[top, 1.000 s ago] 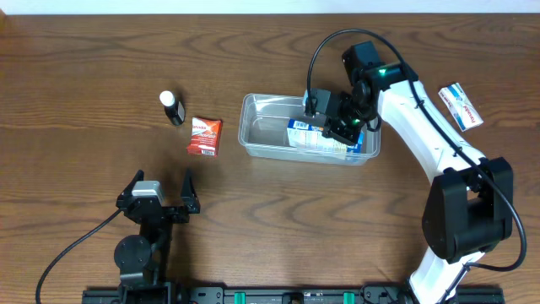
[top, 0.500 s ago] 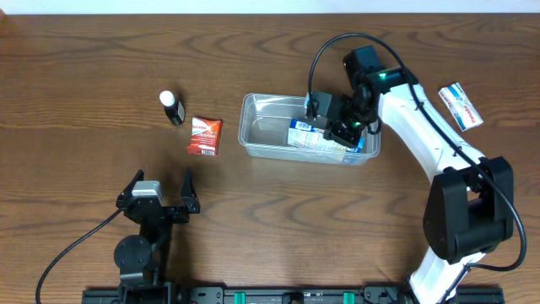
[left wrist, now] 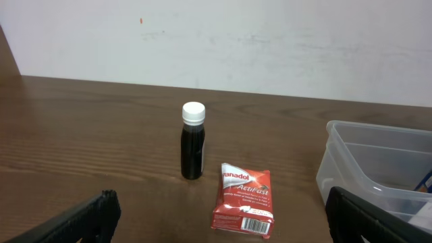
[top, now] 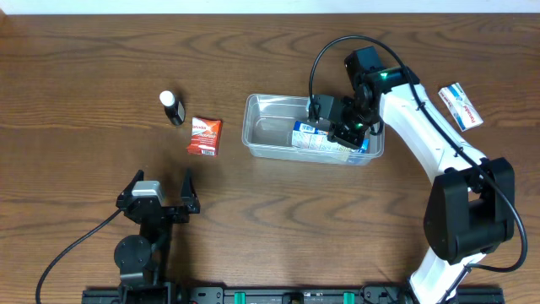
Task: Pack container
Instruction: 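Press the blue box down flat inside the container with the right gripper, then open the right gripper and move it to the white Panadol box, then lower the right gripper and grasp the white Panadol box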
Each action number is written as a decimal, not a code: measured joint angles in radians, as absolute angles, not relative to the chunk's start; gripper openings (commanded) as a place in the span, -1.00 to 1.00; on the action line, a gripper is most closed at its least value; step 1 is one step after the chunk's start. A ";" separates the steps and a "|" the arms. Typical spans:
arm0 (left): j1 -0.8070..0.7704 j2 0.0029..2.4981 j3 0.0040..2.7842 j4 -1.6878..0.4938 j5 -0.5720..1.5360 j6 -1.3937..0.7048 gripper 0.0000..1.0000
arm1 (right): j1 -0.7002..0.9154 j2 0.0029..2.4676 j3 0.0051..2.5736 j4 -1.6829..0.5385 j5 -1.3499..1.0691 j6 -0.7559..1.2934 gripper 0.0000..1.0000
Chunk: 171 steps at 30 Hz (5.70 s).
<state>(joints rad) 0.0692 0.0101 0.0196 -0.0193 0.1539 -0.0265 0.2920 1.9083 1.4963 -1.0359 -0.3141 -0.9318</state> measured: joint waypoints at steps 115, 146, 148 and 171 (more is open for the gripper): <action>0.069 0.010 0.020 -0.019 0.154 -0.027 0.96 | 0.001 1.829 1.592 -0.791 -0.144 -0.221 0.57; 0.069 0.010 0.020 -0.019 0.154 -0.027 0.96 | -0.240 1.830 1.325 -0.560 -0.075 -0.224 0.98; 0.069 0.010 0.020 -0.019 0.154 -0.027 0.96 | -0.263 1.830 1.324 -0.573 -0.065 -0.270 0.98; 0.069 0.010 0.020 -0.019 0.154 -0.027 0.96 | -0.498 1.994 1.324 -0.411 -0.330 -0.628 0.99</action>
